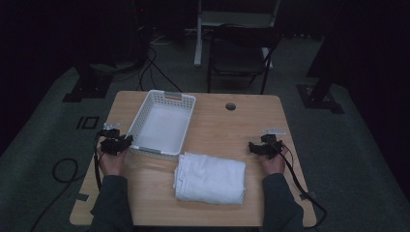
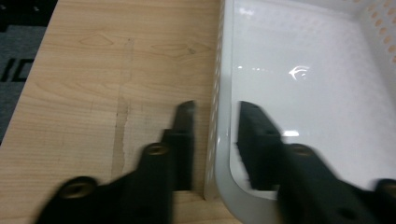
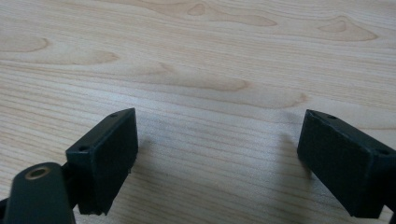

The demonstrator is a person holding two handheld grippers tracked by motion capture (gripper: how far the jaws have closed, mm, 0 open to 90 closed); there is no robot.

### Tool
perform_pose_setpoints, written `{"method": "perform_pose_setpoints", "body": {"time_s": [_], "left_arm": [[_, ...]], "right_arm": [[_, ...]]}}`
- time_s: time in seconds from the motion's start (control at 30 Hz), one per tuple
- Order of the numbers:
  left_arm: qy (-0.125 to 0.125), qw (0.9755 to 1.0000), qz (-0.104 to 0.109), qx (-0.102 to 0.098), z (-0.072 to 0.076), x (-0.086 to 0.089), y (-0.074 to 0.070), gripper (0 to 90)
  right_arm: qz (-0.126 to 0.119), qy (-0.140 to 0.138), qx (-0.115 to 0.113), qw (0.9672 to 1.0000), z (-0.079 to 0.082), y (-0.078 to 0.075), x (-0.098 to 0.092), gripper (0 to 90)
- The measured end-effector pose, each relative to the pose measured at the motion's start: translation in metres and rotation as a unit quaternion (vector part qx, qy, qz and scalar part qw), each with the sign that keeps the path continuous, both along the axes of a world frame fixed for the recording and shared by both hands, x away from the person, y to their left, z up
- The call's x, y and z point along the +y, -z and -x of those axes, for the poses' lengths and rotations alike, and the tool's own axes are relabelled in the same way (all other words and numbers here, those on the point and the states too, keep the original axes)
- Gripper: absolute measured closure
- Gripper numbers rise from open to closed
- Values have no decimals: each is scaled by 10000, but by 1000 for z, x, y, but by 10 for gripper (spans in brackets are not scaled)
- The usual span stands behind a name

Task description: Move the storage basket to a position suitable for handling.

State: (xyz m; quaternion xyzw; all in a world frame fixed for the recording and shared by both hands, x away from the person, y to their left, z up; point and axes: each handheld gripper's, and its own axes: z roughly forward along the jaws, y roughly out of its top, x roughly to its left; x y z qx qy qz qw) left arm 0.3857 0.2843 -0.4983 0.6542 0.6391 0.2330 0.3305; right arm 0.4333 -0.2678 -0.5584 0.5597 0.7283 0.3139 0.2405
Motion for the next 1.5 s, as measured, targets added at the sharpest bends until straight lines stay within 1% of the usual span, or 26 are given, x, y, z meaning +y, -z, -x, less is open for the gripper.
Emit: {"method": "perform_pose_setpoints", "body": {"time_s": [0.1, 0.13, 0.17, 0.23, 0.3, 0.4, 0.47, 0.57, 0.7, 0.77, 0.8, 0.83, 0.87, 0.93, 0.97, 1.03, 1.1, 1.2, 1.27, 1.33, 1.4, 1.43, 1.47, 1.5], "left_arm": [[-96, 9996, -91, -257, 10, -2, -11, 546], [-78, 9994, -110, -311, 13, -3, -15, 536], [-45, 9993, -132, -335, 16, -4, -18, 535], [67, 9992, -230, -313, 19, -7, -24, 515], [225, 9988, -213, -368, 22, -11, -31, 512], [537, 9974, -178, -451, 27, -24, -41, 500], [791, 9956, -156, -483, 30, -36, -46, 500], [1156, 9919, -177, -501, 32, -57, -50, 494], [1539, 9869, -251, -406, 31, -87, -47, 483], [1690, 9847, -220, -361, 30, -99, -43, 483], [1746, 9838, -207, -344, 28, -105, -41, 482], [1746, 9838, -207, -344, 28, -105, -41, 482], [1854, 9820, -204, -301, 27, -112, -38, 482], [1959, 9800, -202, -289, 25, -123, -35, 481], [2020, 9787, -264, -254, 24, -129, -33, 481], [2063, 9777, -328, -213, 20, -138, -30, 481], [2159, 9759, -289, -133, 16, -145, -27, 496], [2264, 9733, -357, -88, 12, -156, -23, 516], [2282, 9728, -408, -8, 8, -161, -20, 521], [2305, 9722, -414, 60, 5, -166, -18, 524], [2302, 9718, -496, 108, 2, -170, -15, 526], [2317, 9713, -524, 149, 1, -173, -14, 531], [2326, 9711, -519, 163, 0, -174, -13, 542], [2315, 9710, -568, 181, -1, -176, -12, 553]], "right_arm": [[1, -1, 2, 10000, 0, 0, 0, 121], [0, -1, 3, 10000, 0, 0, 0, 121], [1, -1, 2, 10000, 0, 0, 0, 121], [1, 0, 2, 10000, 0, 0, 0, 122], [3, 0, 0, 10000, 0, 0, 0, 122], [1, -2, 1, 10000, 0, 0, 0, 123], [-2, -29, -6, 10000, 1, 0, 0, 136], [-2, -51, -13, 10000, 1, 0, 0, 138], [-3, -79, -14, 10000, 1, 0, 0, 139], [-3, -93, -15, 10000, 1, 0, 0, 139], [-2, -97, -17, 10000, 2, 0, 0, 139], [-2, -97, -17, 10000, 2, 0, 0, 139], [0, -101, -17, 9999, 2, 0, 0, 139], [-2, -102, -17, 9999, 2, 0, 0, 138], [-2, -104, -18, 9999, 2, 0, 0, 139], [1, -107, -18, 9999, 2, 0, 0, 139], [0, -108, -18, 9999, 2, 0, 0, 139], [-3, -116, -18, 9999, 2, 0, 0, 139], [-1, -122, -18, 9999, 1, 0, 0, 139], [-3, -128, -18, 9999, 1, 0, 0, 139], [-1, -132, -19, 9999, 1, 0, 0, 139], [-1, -133, -19, 9999, 1, 0, 0, 138], [-1, -133, -19, 9999, 1, 0, 0, 139], [-1, -134, -19, 9999, 1, 0, 0, 138]]}}
